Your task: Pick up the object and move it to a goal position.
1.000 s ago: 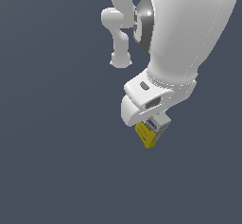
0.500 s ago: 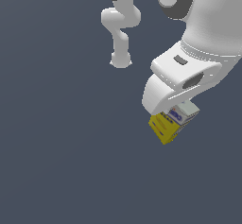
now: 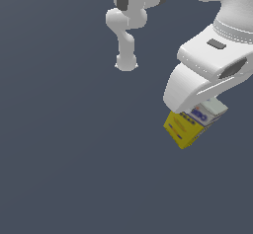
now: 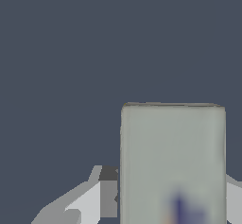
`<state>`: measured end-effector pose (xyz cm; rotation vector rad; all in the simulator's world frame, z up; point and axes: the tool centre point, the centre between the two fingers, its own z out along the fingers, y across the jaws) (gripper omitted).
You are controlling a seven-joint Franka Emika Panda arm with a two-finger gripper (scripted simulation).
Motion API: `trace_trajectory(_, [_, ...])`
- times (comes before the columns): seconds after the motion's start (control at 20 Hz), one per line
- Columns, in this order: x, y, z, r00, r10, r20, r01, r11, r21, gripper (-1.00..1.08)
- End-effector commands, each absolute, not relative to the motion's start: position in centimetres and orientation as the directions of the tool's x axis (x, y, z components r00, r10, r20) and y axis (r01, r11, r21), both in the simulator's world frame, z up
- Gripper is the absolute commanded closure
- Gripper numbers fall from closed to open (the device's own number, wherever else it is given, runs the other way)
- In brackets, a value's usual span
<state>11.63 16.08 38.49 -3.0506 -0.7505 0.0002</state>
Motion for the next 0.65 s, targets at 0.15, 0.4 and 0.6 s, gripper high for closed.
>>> trace_trajectory(0.15, [11.75, 16.5, 39.09, 0.886, 0.463, 0.0, 0.463, -0.886, 0.0, 1.08])
trace_trajectory(0.4, [11.81, 16.64, 39.28, 0.886, 0.463, 0.0, 0.463, -0.886, 0.0, 1.08])
trace_trajectory(0.6, [11.82, 16.67, 39.31, 0.886, 0.463, 0.0, 0.463, -0.886, 0.0, 1.08])
